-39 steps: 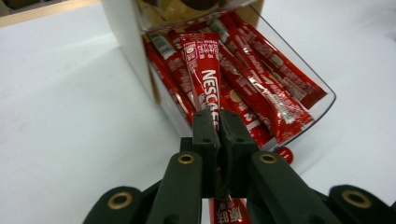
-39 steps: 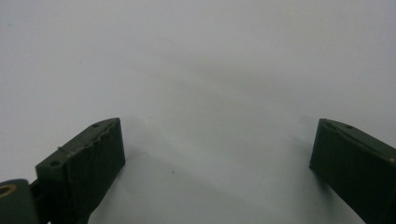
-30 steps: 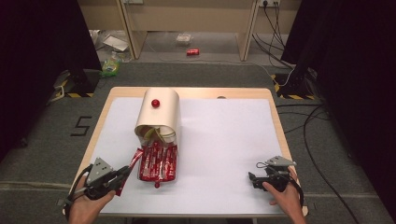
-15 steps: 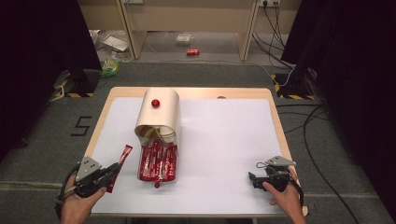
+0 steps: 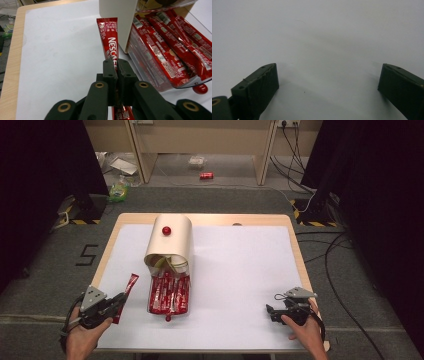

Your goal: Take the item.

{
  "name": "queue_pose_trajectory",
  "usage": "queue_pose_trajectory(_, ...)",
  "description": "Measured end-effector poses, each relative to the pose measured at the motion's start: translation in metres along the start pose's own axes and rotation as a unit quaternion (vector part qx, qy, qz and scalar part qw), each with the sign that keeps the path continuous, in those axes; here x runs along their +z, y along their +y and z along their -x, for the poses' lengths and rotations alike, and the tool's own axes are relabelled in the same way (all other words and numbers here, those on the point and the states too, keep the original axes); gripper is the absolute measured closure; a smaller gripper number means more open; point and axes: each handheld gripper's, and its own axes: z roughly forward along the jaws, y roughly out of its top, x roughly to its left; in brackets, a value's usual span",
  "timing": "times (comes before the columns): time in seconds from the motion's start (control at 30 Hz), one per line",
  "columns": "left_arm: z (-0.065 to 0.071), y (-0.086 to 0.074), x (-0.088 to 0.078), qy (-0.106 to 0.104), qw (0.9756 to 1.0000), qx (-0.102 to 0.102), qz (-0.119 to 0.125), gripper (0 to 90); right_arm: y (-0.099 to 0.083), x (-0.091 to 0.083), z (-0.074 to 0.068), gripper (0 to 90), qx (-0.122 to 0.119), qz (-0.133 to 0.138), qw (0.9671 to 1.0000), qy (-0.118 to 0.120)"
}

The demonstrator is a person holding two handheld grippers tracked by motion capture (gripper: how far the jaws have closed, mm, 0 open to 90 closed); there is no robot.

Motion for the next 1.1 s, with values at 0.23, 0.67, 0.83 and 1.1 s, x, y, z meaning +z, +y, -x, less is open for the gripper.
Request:
queue_pose_trajectory(0.23, -0.008, -0.006, 0.011, 0.012, 0.9999, -0.011, -0.001, 85.0, 0.000, 0.000, 0.000, 3.5, 0.000, 0.000, 1.0000, 0.000)
queue_pose_trajectory(0.67, -0.017, -0.015, 0.031, 0.024, 0.9994, -0.025, -0.010, 84.9, 0.000, 0.000, 0.000, 3.5, 0.000, 0.000, 1.0000, 0.000)
queue_pose_trajectory(0.83, -0.019, -0.019, 0.038, 0.027, 0.9991, -0.026, -0.017, 84.9, 0.000, 0.000, 0.000, 3.5, 0.000, 0.000, 1.0000, 0.000)
queue_pose_trajectory(1.1, -0.022, -0.023, 0.048, 0.035, 0.9987, -0.031, -0.021, 84.8, 0.000, 0.000, 0.000, 3.5, 0.000, 0.000, 1.0000, 0.000)
